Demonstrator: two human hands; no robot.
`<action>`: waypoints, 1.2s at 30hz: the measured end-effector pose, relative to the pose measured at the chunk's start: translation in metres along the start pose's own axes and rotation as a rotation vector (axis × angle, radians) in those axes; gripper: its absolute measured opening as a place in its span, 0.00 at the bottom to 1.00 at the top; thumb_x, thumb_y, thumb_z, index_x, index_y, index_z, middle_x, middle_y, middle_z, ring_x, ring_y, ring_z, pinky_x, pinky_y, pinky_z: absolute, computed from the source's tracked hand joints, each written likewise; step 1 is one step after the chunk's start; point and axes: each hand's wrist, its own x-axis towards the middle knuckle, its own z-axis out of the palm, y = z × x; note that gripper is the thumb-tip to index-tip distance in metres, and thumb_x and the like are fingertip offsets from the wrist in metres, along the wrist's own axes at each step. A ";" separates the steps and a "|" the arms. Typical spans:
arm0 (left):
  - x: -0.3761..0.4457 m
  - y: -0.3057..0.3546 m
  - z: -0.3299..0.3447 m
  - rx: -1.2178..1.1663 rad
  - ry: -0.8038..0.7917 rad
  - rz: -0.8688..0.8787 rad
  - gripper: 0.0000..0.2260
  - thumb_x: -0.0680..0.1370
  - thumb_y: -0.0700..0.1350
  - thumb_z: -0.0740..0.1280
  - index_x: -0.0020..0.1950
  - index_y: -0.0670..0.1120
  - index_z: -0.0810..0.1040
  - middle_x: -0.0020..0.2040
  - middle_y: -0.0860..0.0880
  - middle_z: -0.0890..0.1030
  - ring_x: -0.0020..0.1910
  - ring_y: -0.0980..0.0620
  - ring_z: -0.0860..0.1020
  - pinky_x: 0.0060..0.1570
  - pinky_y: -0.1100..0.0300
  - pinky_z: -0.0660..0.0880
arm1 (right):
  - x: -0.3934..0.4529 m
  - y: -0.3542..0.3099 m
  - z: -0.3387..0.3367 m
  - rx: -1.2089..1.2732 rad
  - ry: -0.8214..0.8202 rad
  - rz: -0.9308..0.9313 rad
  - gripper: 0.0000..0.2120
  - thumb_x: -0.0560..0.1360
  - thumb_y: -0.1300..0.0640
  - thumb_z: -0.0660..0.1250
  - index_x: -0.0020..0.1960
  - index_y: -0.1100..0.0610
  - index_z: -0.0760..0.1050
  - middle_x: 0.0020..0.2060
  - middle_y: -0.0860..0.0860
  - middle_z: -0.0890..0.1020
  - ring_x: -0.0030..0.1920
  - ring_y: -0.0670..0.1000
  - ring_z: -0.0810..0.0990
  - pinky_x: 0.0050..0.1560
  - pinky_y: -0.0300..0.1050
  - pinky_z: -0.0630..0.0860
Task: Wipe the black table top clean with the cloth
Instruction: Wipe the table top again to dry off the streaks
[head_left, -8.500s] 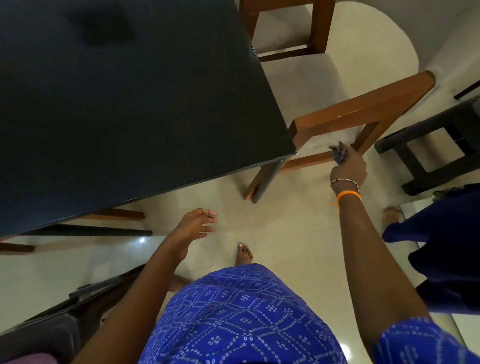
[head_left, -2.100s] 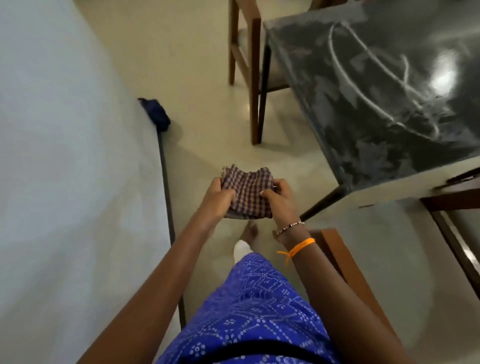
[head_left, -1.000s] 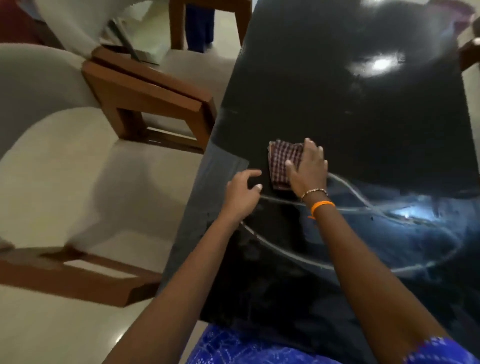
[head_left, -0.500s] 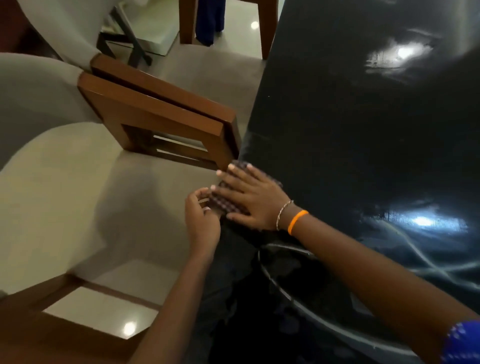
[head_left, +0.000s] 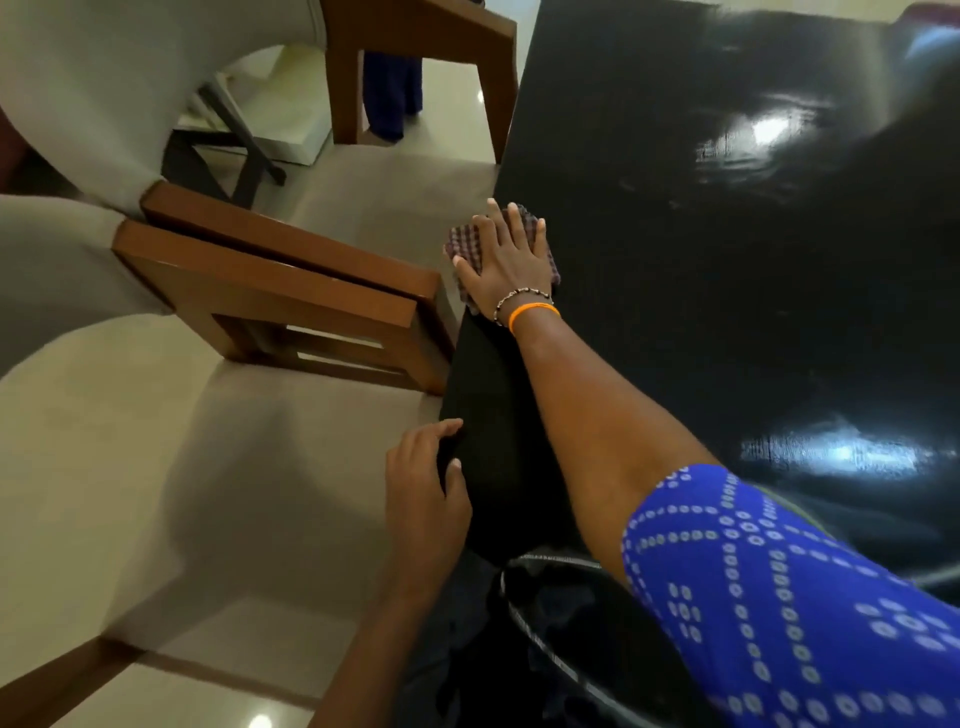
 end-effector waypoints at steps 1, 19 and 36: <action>-0.001 0.003 0.002 0.023 -0.019 0.033 0.16 0.73 0.32 0.64 0.59 0.44 0.76 0.55 0.48 0.77 0.56 0.51 0.73 0.56 0.70 0.63 | 0.000 0.002 -0.001 0.010 0.011 0.023 0.27 0.78 0.42 0.51 0.74 0.52 0.56 0.77 0.52 0.52 0.77 0.56 0.47 0.74 0.59 0.38; -0.031 0.117 0.120 0.426 -0.508 0.356 0.36 0.74 0.56 0.66 0.76 0.52 0.50 0.77 0.52 0.50 0.76 0.51 0.43 0.71 0.53 0.36 | -0.110 0.287 -0.070 0.004 0.177 0.500 0.26 0.79 0.45 0.51 0.75 0.52 0.56 0.77 0.49 0.53 0.77 0.53 0.48 0.75 0.59 0.41; -0.046 0.153 0.152 0.753 -0.540 0.276 0.46 0.70 0.58 0.69 0.76 0.44 0.45 0.78 0.45 0.47 0.76 0.49 0.44 0.71 0.53 0.37 | -0.245 0.446 -0.114 -0.051 0.272 0.975 0.30 0.79 0.45 0.51 0.75 0.60 0.53 0.76 0.59 0.53 0.76 0.60 0.50 0.75 0.58 0.47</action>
